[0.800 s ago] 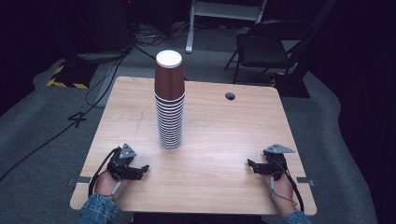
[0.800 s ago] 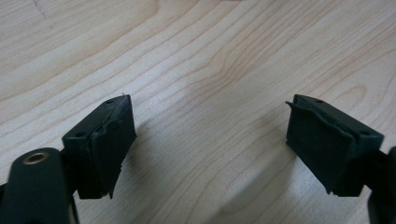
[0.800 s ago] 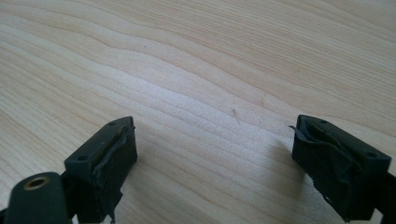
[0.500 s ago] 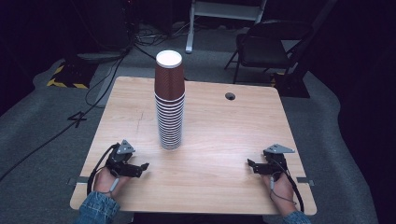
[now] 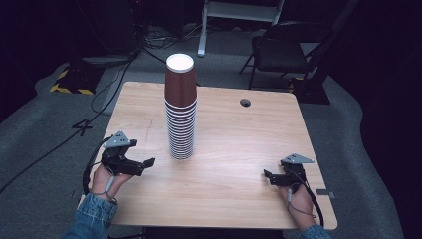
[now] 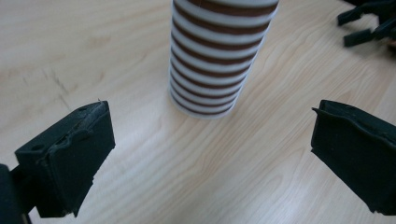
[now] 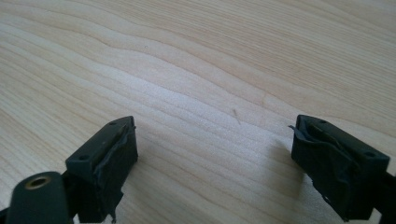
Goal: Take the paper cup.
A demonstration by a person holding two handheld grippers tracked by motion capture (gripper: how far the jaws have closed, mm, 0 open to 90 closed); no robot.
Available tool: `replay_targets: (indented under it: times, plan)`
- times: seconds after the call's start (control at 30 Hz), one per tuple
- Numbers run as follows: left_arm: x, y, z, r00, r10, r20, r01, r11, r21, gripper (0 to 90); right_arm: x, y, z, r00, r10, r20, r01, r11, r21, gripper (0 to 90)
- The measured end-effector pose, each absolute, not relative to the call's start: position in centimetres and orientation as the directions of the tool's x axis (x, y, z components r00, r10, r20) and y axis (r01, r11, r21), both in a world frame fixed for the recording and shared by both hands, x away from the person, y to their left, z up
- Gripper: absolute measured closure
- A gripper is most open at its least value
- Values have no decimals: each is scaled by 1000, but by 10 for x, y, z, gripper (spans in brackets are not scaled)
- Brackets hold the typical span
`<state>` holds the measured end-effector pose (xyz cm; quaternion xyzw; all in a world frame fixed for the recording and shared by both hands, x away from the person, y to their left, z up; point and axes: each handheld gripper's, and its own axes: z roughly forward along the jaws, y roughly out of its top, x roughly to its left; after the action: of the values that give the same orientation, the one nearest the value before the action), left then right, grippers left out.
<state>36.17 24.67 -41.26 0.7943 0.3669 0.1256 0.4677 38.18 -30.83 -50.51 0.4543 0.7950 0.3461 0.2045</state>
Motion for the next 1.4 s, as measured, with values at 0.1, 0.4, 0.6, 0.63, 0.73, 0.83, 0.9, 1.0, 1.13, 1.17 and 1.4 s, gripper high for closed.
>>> replay_targets:
  times: [0.1, 0.4, 0.6, 0.63, 0.73, 0.83, 0.9, 1.0, 1.13, 1.17, 1.4]
  plan:
    - [364, 246, -397, 714, 685, -145, 437, -274, 857, 0, 382, -308, -505, -504, 864, -13, 579, 348, 737, 146]
    - [371, 247, -375, 726, 670, -156, 392, -216, 894, 0, 381, -308, -505, -497, 868, -13, 581, 344, 737, 148]
    - [376, 239, -361, 740, 658, -142, 349, -195, 917, 0, 381, -308, -505, -497, 868, -14, 581, 345, 738, 148]
    - [377, 237, -357, 739, 658, -144, 343, -184, 921, 0, 381, -308, -505, -497, 868, -14, 581, 345, 738, 148]
    - [381, 233, -347, 738, 661, -138, 327, -171, 929, 0, 381, -308, -505, -497, 868, -12, 582, 343, 737, 149]
    - [386, 227, -341, 746, 655, -122, 316, -187, 930, 0, 381, -308, -505, -497, 867, -13, 581, 344, 737, 150]
    - [389, 219, -338, 751, 655, -89, 314, -236, 920, 0, 381, -308, -505, -498, 867, -12, 582, 345, 737, 150]
    - [395, 213, -335, 768, 635, -88, 307, -244, 920, 0, 380, -307, -504, -490, 872, -11, 587, 339, 735, 196]
    - [401, 210, -328, 781, 618, -91, 290, -230, 929, 0, 377, -304, -500, -538, 843, -4, 584, 376, 719, 204]
    - [403, 210, -326, 786, 612, -91, 284, -227, 931, 0, 377, -303, -499, -541, 841, -4, 583, 378, 719, 192]
    - [412, 212, -323, 792, 602, -102, 281, -211, 936, 0, 370, -293, -477, -600, 799, 35, 528, 362, 768, 153]
